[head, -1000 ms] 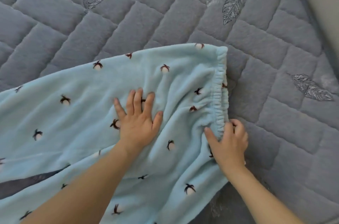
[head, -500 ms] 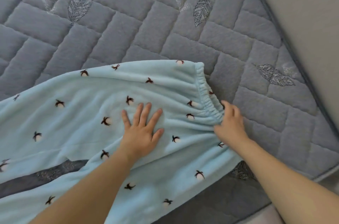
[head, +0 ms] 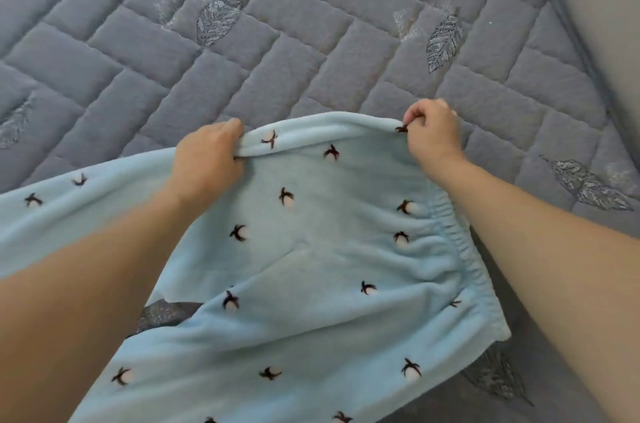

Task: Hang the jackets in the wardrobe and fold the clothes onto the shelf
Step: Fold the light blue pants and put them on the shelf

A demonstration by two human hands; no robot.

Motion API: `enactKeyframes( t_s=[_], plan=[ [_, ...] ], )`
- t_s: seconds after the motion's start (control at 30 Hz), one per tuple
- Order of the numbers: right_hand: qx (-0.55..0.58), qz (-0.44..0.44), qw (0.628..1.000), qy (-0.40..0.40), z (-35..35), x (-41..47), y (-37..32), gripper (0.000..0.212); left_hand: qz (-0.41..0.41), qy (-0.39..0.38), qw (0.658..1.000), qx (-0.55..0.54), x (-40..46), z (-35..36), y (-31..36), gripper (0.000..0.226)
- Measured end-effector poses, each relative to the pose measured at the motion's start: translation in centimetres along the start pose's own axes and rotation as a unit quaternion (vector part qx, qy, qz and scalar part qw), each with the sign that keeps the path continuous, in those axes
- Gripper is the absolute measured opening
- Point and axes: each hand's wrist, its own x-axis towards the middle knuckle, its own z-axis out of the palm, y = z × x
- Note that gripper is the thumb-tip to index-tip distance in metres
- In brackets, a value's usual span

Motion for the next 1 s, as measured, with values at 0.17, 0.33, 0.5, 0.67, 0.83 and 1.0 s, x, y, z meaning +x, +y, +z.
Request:
enactKeyframes(
  t_s=[0.17,0.33,0.5,0.67,0.83,1.0],
  plan=[
    [-0.015,-0.184,0.978,0.094,-6.4,-9.3,1.5,0.022,0.204,0.057,0.976,-0.043,-13.6,-1.9,3.0,0.014],
    [-0.101,-0.086,0.991,0.005,-9.6,-23.6,9.6,0.020,0.208,-0.228,0.951,-0.021,-29.1,1.7,9.5,0.037],
    [0.074,0.391,0.916,0.052,-9.4,-28.8,13.0,0.010,0.139,-0.428,0.893,0.027,-29.9,4.5,13.0,0.029],
    [0.289,0.498,0.816,-0.045,-6.0,-27.3,10.5,0.046,0.227,-0.364,0.901,-0.068,-29.8,3.8,13.3,0.019],
    [0.193,0.480,0.854,0.053,-5.1,-27.2,10.5,0.047,0.151,-0.427,0.888,-0.078,-34.2,4.5,13.5,0.026],
    [0.237,0.514,0.825,0.007,-0.2,-31.5,6.0,0.046,0.161,-0.264,0.951,-0.017,-34.4,4.0,8.3,0.031]
  ],
)
